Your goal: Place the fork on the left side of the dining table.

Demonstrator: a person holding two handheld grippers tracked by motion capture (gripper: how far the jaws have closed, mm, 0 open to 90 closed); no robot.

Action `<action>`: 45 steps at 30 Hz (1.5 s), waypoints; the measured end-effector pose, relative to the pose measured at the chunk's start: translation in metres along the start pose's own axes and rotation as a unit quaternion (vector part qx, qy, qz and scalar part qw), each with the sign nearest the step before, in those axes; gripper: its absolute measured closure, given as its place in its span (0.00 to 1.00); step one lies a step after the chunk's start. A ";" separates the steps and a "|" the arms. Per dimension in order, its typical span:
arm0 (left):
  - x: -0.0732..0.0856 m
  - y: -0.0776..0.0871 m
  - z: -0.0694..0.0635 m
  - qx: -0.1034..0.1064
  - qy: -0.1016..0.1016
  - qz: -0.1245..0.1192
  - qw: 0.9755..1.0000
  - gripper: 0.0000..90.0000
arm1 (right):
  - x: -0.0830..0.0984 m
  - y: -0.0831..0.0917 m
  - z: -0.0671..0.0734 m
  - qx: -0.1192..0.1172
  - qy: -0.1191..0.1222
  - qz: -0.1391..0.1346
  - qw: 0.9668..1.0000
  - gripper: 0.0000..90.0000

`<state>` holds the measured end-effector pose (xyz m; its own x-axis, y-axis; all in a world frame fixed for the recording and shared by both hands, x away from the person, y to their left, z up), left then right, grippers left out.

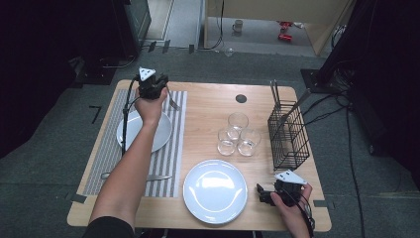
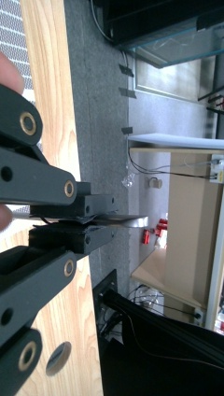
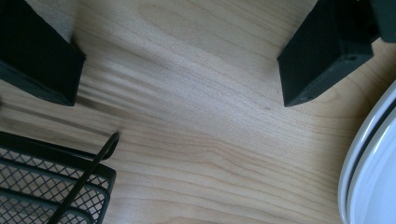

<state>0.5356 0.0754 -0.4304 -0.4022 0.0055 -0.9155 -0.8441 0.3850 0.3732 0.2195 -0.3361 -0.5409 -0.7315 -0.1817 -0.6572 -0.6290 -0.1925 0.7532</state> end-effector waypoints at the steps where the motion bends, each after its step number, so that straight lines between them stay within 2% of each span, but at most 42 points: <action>1: 0.000 0.000 0.000 -0.001 0.000 0.001 1.000 0.97 | 0.000 0.000 0.000 0.000 0.000 0.000 1.000 0.00; 4: 0.000 0.001 0.000 0.002 0.003 0.004 1.000 0.98 | 0.000 0.000 0.000 0.000 0.000 0.000 1.000 0.00; 11: -0.002 0.002 -0.006 0.002 -0.004 0.005 1.000 0.99 | 0.000 0.000 0.000 0.001 0.001 0.000 1.000 0.00; 12: -0.002 0.001 -0.007 0.005 -0.002 0.004 1.000 0.99 | 0.000 0.000 0.000 0.000 0.000 0.000 1.000 0.00; 15: -0.003 -0.001 -0.007 0.014 0.022 -0.005 1.000 0.99 | 0.000 0.000 0.000 0.001 0.001 -0.001 1.000 0.00; 19: -0.002 -0.005 -0.005 0.014 0.030 -0.012 0.999 0.99 | 0.000 0.000 0.000 0.001 0.001 -0.001 1.000 0.00; 23: 0.000 -0.009 -0.004 0.006 0.029 -0.017 0.999 0.99 | 0.000 0.000 0.000 0.001 0.001 0.000 1.000 0.00; 27: 0.001 -0.015 0.001 0.005 0.048 -0.021 0.999 0.98 | 0.000 0.000 0.000 0.001 0.001 0.000 1.000 0.00; 29: -0.002 -0.017 0.003 0.011 0.047 -0.015 0.999 0.98 | 0.000 0.000 0.000 0.000 0.000 0.000 1.000 0.00; 31: -0.003 -0.017 0.004 0.001 0.039 -0.020 0.999 0.98 | 0.000 0.000 0.000 0.000 0.000 0.000 1.000 0.00; 39: 0.003 -0.016 0.025 0.000 0.081 -0.019 0.997 0.98 | 0.000 0.000 0.000 0.000 0.000 0.000 1.000 0.00; 43: 0.009 -0.014 0.038 0.007 0.104 -0.020 0.994 0.97 | 0.000 0.000 0.000 0.000 0.000 0.000 1.000 0.00; 45: 0.011 -0.014 0.043 0.007 0.106 -0.017 0.994 0.97 | 0.000 0.000 0.000 0.000 0.000 0.000 1.000 0.00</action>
<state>0.5580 0.1099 -0.4518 -0.4404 -0.2027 -0.8746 -0.8540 0.3950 0.3385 0.2195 -0.3360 -0.5409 -0.7312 -0.1812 -0.6577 -0.6295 -0.1923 0.7528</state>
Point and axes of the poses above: each handheld gripper's, and its own axes: y roughly backward along the jaws, x roughly out of its underside, z roughly to its left, the point moved 2 cm from there along -y, roughly forward along the jaws, and after that the axes turned 4 degrees about z, right-handed, at the moved point
